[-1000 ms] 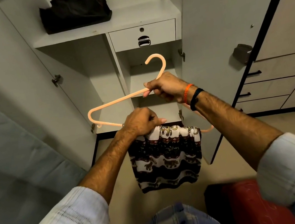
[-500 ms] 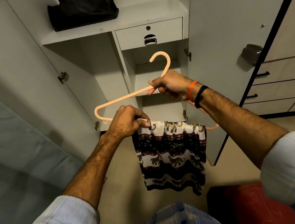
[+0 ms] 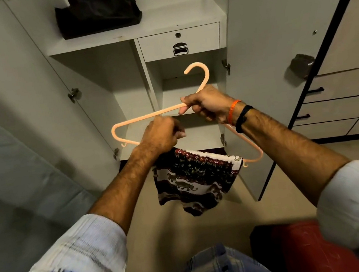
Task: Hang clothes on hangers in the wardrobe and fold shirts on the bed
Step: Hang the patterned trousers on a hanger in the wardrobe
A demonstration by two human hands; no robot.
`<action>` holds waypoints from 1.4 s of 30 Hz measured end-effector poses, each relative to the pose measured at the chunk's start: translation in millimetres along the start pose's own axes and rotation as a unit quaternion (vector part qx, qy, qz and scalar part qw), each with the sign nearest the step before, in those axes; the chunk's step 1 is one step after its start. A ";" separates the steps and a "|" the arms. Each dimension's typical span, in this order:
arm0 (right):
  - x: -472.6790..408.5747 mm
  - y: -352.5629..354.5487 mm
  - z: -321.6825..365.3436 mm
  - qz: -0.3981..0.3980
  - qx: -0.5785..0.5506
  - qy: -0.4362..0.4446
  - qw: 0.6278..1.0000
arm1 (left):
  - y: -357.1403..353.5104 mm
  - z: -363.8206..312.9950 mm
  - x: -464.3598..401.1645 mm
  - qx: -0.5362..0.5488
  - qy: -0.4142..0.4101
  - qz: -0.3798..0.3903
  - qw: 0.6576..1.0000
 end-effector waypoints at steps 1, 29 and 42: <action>0.3 -2.6 0.3 0.001 0.005 0.005 1.000 | -4.1 -7.5 1.7 0.038 -0.019 0.032 0.999; 4.0 -5.2 0.7 0.013 0.019 -0.003 1.000 | -33.4 -29.7 21.0 0.021 0.000 0.060 0.998; -5.3 9.4 10.7 -0.034 0.002 0.011 0.999 | -20.8 23.0 74.1 0.085 0.122 -0.284 0.947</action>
Point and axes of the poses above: each hand's wrist, its own x-axis away from the middle knuckle, its own y-axis out of the back of the hand, z = x × y, the point moved 5 cm from there along -x, towards the middle knuckle, and after that the axes turned 4 degrees about -x, right-handed, at the moved point
